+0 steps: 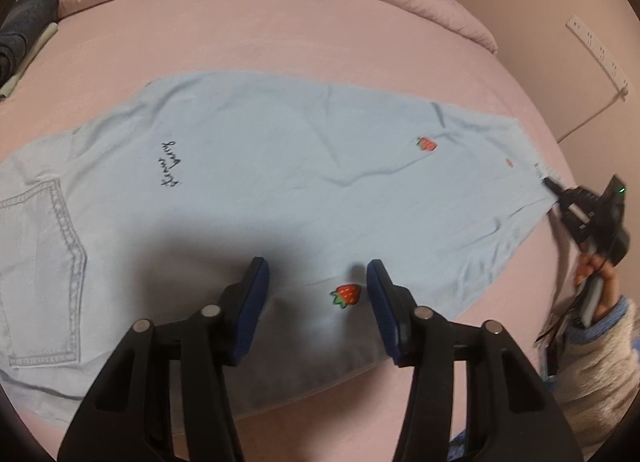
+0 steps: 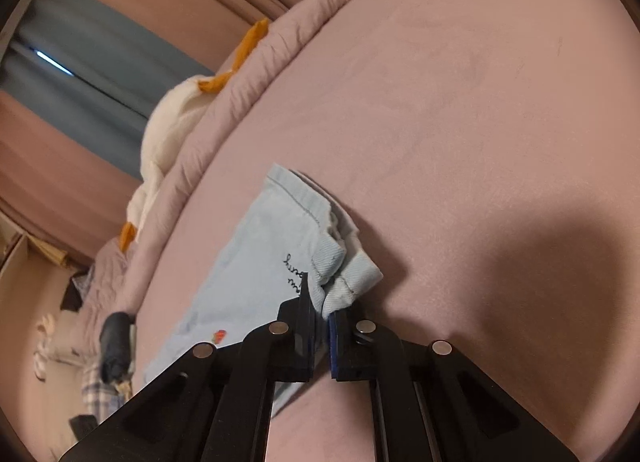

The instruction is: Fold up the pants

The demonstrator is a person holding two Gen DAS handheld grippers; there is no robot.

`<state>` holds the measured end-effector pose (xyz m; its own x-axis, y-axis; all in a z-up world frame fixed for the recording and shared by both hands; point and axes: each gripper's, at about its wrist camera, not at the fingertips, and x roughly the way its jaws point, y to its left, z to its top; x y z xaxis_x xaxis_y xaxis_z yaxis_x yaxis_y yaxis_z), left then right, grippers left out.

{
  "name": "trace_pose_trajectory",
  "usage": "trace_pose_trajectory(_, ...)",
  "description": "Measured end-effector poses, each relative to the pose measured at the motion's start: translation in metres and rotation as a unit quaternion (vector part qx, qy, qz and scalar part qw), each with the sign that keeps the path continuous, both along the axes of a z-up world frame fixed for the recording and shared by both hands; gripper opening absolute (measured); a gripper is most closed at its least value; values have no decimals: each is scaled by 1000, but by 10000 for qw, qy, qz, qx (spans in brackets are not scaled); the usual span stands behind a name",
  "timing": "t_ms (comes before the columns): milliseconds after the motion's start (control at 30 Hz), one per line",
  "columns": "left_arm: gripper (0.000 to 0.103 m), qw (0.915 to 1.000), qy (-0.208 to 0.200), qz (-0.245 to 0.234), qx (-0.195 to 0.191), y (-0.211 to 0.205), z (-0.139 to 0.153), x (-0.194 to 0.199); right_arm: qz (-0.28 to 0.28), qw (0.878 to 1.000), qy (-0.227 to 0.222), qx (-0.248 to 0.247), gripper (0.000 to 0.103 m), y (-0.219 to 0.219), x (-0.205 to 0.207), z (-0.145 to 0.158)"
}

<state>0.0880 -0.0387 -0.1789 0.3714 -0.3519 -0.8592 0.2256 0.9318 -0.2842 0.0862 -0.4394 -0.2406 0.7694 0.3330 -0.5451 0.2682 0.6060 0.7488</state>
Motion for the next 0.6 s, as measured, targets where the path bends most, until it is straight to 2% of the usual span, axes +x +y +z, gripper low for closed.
trace_pose_trajectory(67, 47, 10000, -27, -34, 61, 0, -3, -1, -32, 10000, 50, -26, 5, -1, 0, -3)
trace_pose_trajectory(133, 47, 9999, -31, -59, 133, -2, -4, 1, 48, 9993, 365, 17, 5, -1, 7, -17)
trace_pose_trajectory(200, 49, 9999, 18, -44, 157, -3, -4, 5, 29, 9994, 334, 68, 5, -2, 8, -18)
trace_pose_trajectory(267, 52, 9999, 88, 15, 90, -1, -1, 8, 112, 9991, 185, -370, 5, 6, 6, 1)
trace_pose_trajectory(300, 52, 9999, 106, 49, 27, -1, 2, 8, 212, 9969, 78, -752, 5, 14, 6, 18)
trace_pose_trajectory(367, 52, 9996, 105, 89, -263, -1, 9, 10, 440, 9898, -209, -1340, 5, 32, 4, 44)
trace_pose_trajectory(467, 58, 9946, 158, 77, -1025, -7, 20, 13, 889, 9707, -703, -2121, 5, 71, 1, 86)
trace_pose_trajectory(500, 62, 9916, 191, 62, -1276, -9, 23, 14, 1042, 9640, -869, -2288, 5, 84, -1, 95)
trace_pose_trajectory(600, 66, 9788, 317, -16, -2023, -21, 30, 20, 1497, 9397, -1332, -2772, 5, 132, -6, 118)
